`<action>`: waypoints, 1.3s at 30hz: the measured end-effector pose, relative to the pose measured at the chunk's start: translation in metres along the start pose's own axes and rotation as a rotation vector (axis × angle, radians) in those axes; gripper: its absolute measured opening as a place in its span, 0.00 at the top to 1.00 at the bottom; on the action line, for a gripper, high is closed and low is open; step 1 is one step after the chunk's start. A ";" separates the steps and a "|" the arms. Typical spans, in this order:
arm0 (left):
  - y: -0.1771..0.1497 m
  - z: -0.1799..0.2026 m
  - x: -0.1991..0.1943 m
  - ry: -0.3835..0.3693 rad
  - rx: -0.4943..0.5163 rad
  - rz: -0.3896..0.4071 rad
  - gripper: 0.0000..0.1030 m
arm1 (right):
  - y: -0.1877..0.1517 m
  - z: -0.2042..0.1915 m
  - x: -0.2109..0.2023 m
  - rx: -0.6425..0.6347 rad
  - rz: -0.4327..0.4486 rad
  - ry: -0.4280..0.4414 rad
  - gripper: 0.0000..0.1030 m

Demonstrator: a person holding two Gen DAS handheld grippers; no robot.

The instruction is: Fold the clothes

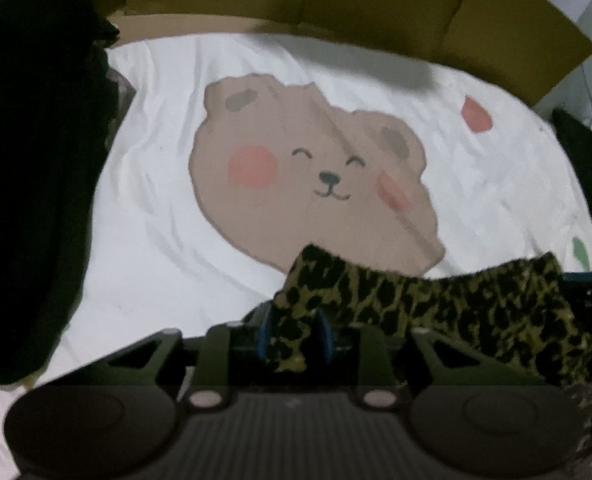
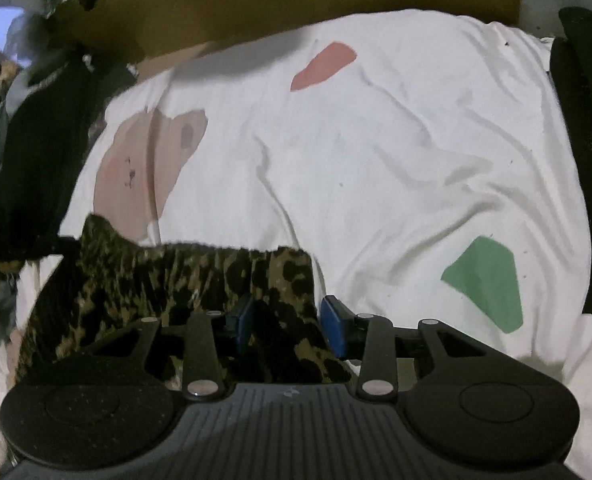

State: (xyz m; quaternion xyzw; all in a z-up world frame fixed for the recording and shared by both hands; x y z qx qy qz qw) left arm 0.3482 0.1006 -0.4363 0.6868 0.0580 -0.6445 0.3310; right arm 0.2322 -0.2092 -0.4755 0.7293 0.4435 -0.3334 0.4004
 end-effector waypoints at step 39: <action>0.006 0.013 -0.030 0.068 0.140 0.078 0.98 | -0.003 -0.023 -0.034 -0.212 0.078 -0.099 0.95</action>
Point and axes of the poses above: each gripper's, at about its wrist camera, not at the fingertips, and x roughly the way its jaws point, z to its right, y to its top, the point moved 4 cm from there along x, roughly the way its jaws point, and after that the axes turned 13 degrees about x, right-handed, at the moved point
